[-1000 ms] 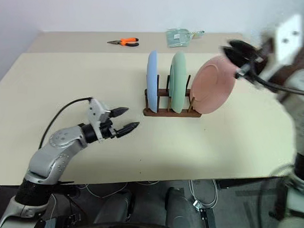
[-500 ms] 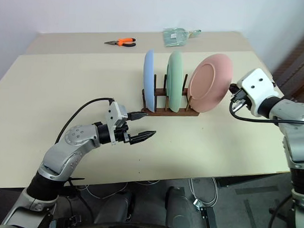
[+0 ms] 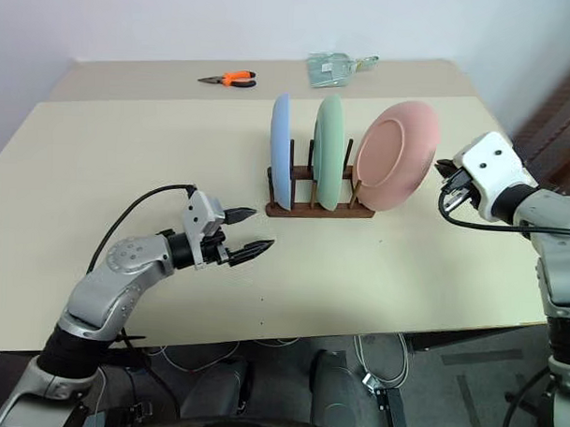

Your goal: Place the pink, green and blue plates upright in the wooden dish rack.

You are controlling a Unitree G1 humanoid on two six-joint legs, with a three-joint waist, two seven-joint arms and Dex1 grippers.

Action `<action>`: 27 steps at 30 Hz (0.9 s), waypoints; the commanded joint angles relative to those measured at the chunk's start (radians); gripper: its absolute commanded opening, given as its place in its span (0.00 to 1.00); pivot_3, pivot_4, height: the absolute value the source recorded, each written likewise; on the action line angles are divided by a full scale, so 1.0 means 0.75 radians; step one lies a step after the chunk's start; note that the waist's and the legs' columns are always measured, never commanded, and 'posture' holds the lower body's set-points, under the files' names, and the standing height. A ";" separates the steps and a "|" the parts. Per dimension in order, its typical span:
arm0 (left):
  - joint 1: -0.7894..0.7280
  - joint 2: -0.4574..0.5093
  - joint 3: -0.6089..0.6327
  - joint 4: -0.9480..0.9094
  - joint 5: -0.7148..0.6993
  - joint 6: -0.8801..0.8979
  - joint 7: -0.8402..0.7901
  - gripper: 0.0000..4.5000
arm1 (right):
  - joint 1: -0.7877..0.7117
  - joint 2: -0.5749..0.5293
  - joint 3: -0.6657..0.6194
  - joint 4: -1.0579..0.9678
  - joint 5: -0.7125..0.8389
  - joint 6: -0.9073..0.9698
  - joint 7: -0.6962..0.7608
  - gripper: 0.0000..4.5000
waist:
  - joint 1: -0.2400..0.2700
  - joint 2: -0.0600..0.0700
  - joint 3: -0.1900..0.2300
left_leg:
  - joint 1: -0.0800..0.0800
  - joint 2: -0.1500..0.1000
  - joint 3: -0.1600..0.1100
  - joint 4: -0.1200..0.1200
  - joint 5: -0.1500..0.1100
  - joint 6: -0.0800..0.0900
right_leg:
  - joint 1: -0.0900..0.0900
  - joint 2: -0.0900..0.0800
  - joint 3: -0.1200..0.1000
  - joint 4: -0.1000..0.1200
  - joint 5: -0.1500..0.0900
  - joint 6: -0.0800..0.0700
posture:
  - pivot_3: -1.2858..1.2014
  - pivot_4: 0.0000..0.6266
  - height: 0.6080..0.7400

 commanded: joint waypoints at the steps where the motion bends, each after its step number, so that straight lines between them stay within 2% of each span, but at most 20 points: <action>1: 0.002 0.016 0.030 -0.018 0.002 -0.041 -0.029 0.86 | -0.065 0.026 -0.002 -0.062 0.031 -0.055 0.033 0.01 | 0.002 0.000 0.000 | 0.000 0.000 0.000 0.000 0.000 0.000 | 0.000 0.000 0.000 0.000 0.000 0.000 | 0.52 0.24 1.00; 10: 0.011 -0.010 0.027 -0.026 0.007 -0.043 -0.012 0.86 | -0.060 0.061 0.031 -0.148 0.058 -0.004 0.083 0.01 | 0.009 0.000 0.000 | -0.001 -0.001 -0.001 0.001 0.000 0.000 | 0.000 -0.001 0.000 0.000 0.001 -0.001 | 0.52 0.24 1.00; 15: 0.004 -0.026 0.037 0.005 0.034 -0.066 0.010 0.86 | -0.018 0.012 0.024 -0.066 -0.034 -0.007 0.059 0.01 | 0.010 0.000 0.000 | -0.001 -0.001 -0.001 0.001 0.000 0.000 | 0.000 -0.001 0.000 0.000 0.001 -0.001 | 0.52 0.24 1.00; 27: 0.159 0.149 0.309 0.291 0.165 -0.285 0.085 0.86 | 0.187 0.087 -0.247 0.169 0.159 -0.154 0.162 0.01 | 0.003 0.001 0.000 | 0.001 0.000 0.000 0.000 0.000 0.000 | 0.001 0.000 0.000 0.001 0.001 -0.001 | 0.52 0.24 1.00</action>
